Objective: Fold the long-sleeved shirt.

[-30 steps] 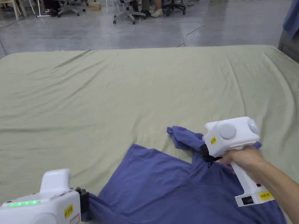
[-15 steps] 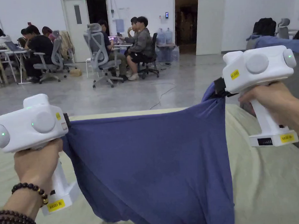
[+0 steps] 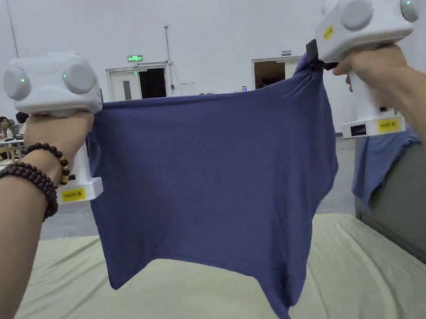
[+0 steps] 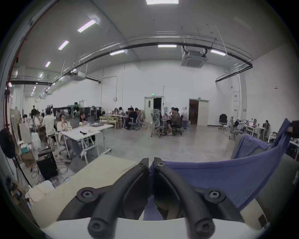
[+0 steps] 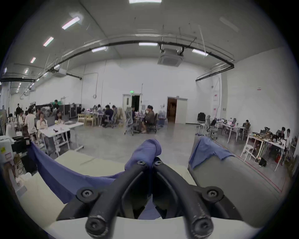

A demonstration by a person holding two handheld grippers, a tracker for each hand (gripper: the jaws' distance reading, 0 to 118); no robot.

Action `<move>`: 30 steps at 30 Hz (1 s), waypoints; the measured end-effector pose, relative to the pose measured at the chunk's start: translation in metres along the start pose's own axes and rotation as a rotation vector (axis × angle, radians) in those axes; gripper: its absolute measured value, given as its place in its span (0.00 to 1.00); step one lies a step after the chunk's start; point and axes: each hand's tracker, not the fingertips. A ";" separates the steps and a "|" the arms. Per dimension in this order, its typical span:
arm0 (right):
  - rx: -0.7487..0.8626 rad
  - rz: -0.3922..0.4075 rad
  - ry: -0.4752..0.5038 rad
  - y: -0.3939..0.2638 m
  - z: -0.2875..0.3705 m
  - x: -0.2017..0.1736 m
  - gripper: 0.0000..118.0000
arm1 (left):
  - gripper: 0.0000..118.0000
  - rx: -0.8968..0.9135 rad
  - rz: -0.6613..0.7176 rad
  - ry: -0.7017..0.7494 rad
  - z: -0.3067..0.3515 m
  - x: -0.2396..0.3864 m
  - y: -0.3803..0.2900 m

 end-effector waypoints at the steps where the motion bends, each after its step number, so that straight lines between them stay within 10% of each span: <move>1: -0.004 -0.003 0.012 0.002 -0.003 0.002 0.00 | 0.01 -0.003 0.001 -0.001 0.002 0.000 0.004; 8: -0.079 -0.010 0.027 -0.041 -0.017 0.002 0.00 | 0.01 -0.067 0.019 -0.030 -0.013 -0.005 -0.035; 21: -0.512 -0.028 0.078 -0.310 -0.073 -0.031 0.00 | 0.01 -0.408 -0.080 -0.034 -0.041 -0.017 -0.287; 30: -0.524 0.041 0.182 -0.340 -0.002 -0.023 0.00 | 0.01 -0.481 -0.094 -0.128 -0.001 -0.055 -0.315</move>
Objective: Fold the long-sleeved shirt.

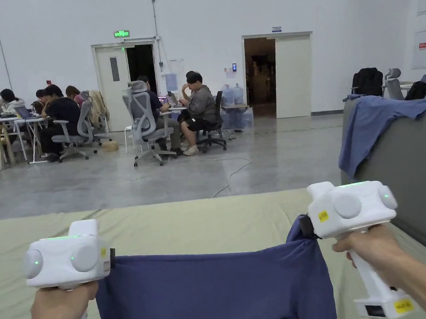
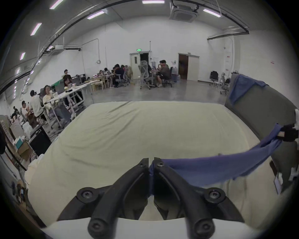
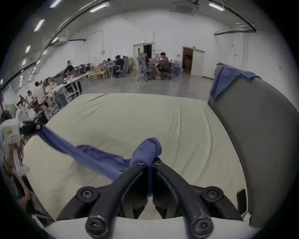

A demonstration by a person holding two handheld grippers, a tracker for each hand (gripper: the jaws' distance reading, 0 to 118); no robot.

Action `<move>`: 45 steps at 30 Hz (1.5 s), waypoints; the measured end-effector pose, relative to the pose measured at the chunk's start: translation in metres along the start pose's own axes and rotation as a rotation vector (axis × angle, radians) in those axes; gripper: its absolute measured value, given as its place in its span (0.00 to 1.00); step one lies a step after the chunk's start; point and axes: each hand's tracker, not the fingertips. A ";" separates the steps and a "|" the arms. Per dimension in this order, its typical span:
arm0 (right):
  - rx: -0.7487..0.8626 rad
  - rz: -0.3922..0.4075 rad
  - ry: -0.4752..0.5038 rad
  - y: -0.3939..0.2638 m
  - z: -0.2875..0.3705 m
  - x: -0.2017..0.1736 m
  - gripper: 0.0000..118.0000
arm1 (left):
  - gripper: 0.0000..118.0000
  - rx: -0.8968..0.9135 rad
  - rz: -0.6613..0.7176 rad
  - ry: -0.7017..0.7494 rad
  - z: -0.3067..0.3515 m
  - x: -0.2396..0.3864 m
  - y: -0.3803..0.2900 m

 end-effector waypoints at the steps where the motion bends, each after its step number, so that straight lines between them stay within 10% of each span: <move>1: 0.007 0.032 0.018 -0.018 0.015 -0.002 0.00 | 0.01 -0.028 -0.034 -0.002 0.013 -0.002 -0.014; 14: -0.428 0.093 0.173 -0.303 0.073 -0.044 0.00 | 0.01 -0.420 -0.165 -0.155 0.117 -0.017 -0.256; 23: -0.595 0.045 0.206 -0.357 0.045 -0.056 0.00 | 0.01 -0.490 -0.175 -0.133 0.111 -0.010 -0.329; 25: -0.569 0.062 0.206 -0.348 0.054 -0.058 0.03 | 0.24 -0.474 -0.125 -0.160 0.113 -0.012 -0.322; 26: -0.544 0.055 0.204 -0.343 0.059 -0.057 0.14 | 0.61 -0.475 -0.089 -0.171 0.114 -0.014 -0.317; 27: -0.515 0.047 0.198 -0.339 0.066 -0.052 0.49 | 1.00 -0.496 -0.067 -0.190 0.114 -0.015 -0.313; 29: -0.439 -0.004 0.193 -0.330 0.080 -0.048 0.99 | 0.95 -0.448 -0.071 -0.175 0.126 -0.014 -0.306; 32: -0.305 -0.097 0.161 -0.315 0.096 -0.037 1.00 | 0.95 -0.423 -0.083 -0.174 0.138 -0.007 -0.294; 34: -0.356 -0.152 0.073 -0.304 0.099 -0.034 1.00 | 0.69 -0.410 -0.093 -0.163 0.146 -0.003 -0.292; 35: -0.407 -0.151 0.065 -0.301 0.098 -0.029 0.92 | 0.36 -0.389 -0.095 -0.155 0.151 0.000 -0.291; 36: -0.387 -0.142 0.094 -0.303 0.102 -0.026 0.43 | 0.00 -0.373 -0.088 -0.152 0.149 -0.001 -0.293; 37: -0.324 -0.124 0.115 -0.303 0.106 -0.025 0.00 | 0.00 -0.377 -0.079 -0.149 0.148 0.000 -0.294; 41: -0.326 -0.147 -0.014 -0.298 0.097 -0.012 0.01 | 0.00 -0.375 -0.078 -0.179 0.152 0.004 -0.291; 44: -0.365 -0.195 0.012 -0.318 0.081 -0.019 0.79 | 0.00 -0.344 -0.105 -0.176 0.152 0.002 -0.285; 45: -0.408 -0.185 -0.001 -0.322 0.074 -0.021 0.81 | 0.00 -0.311 -0.127 -0.153 0.151 0.001 -0.281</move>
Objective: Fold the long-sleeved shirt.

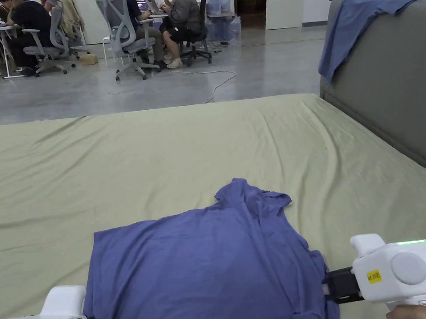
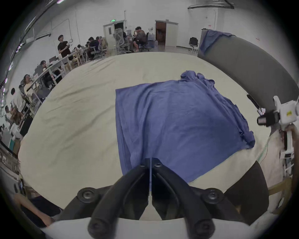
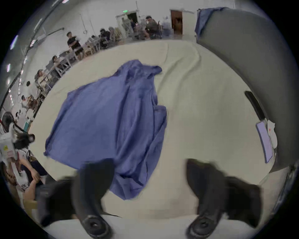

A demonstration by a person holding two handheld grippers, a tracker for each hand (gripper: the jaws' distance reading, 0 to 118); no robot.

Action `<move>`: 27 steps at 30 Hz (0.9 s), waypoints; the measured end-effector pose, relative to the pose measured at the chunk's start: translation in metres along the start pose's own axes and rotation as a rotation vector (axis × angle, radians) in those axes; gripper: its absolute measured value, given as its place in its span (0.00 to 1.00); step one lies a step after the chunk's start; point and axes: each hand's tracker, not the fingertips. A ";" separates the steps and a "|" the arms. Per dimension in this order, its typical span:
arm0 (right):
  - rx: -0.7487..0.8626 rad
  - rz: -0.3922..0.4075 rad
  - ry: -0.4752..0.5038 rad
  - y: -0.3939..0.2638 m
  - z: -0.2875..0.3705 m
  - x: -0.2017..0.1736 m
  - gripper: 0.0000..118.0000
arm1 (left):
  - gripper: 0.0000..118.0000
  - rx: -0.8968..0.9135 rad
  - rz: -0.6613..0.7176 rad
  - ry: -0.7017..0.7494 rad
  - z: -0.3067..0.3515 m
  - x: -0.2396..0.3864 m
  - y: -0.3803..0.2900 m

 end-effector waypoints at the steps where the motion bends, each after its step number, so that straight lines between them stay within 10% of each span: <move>1: -0.025 0.022 -0.027 -0.003 -0.010 -0.004 0.79 | 0.00 0.008 0.004 -0.007 -0.001 -0.002 0.004; 8: -0.109 0.059 0.012 -0.006 -0.053 -0.027 0.75 | 0.00 0.061 -0.002 0.025 -0.033 -0.015 0.051; 11: -0.065 0.057 -0.004 -0.002 -0.072 -0.037 0.37 | 0.01 0.083 0.014 0.020 -0.063 -0.028 0.084; 15: -0.087 0.124 -0.035 0.004 -0.080 -0.048 0.13 | 1.00 0.088 0.063 0.060 -0.119 -0.060 0.134; 25: -0.131 0.169 -0.050 0.015 -0.089 -0.053 0.08 | 0.97 -0.024 0.089 0.140 -0.264 -0.101 0.202; 27: -0.133 0.153 -0.037 0.016 -0.090 -0.049 0.08 | 0.84 -0.058 0.076 0.157 -0.281 -0.100 0.205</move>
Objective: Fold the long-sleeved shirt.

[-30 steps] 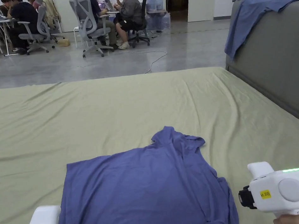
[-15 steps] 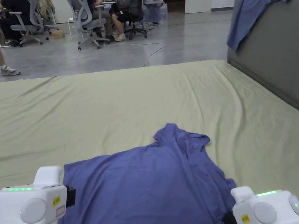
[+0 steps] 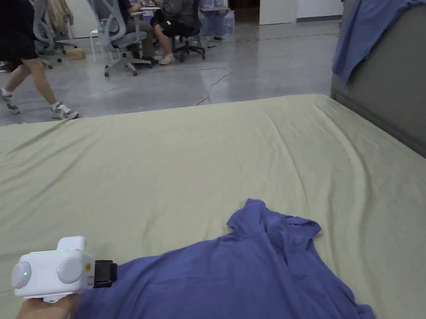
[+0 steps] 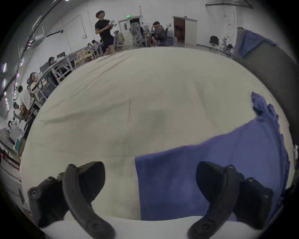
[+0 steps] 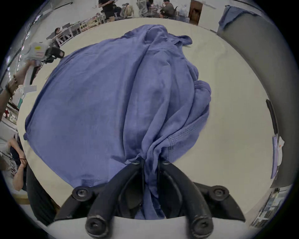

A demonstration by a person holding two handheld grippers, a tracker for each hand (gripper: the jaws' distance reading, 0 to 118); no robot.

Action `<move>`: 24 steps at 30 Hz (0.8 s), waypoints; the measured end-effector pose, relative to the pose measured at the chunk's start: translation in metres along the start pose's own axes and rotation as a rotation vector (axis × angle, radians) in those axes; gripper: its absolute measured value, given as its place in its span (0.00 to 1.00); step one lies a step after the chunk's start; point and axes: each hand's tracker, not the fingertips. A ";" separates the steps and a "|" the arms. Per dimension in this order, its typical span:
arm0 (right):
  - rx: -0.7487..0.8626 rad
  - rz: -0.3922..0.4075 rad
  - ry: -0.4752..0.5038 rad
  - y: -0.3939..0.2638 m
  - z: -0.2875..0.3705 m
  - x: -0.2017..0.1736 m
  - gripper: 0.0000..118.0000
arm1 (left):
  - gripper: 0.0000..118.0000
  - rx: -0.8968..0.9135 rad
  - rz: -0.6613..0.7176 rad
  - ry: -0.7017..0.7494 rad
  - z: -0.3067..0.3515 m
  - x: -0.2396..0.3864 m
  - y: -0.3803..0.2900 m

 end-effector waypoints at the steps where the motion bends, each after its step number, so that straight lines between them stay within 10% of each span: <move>1: 0.000 -0.004 0.005 0.000 0.000 0.001 0.08 | 0.68 -0.029 0.002 0.015 -0.007 0.002 0.002; 6: 0.009 -0.007 0.018 -0.002 -0.001 0.003 0.08 | 0.53 -0.050 0.044 0.031 -0.009 0.014 0.000; 9: 0.020 -0.034 0.041 -0.005 0.001 0.007 0.08 | 0.01 0.004 -0.087 0.055 0.003 0.024 0.000; 15: 0.015 -0.093 0.122 0.007 0.028 0.028 0.08 | 0.01 0.072 -0.008 0.019 0.049 0.015 0.021; 24: 0.529 -0.094 0.011 0.182 0.213 0.106 0.06 | 0.01 0.399 0.023 0.075 0.219 -0.035 0.121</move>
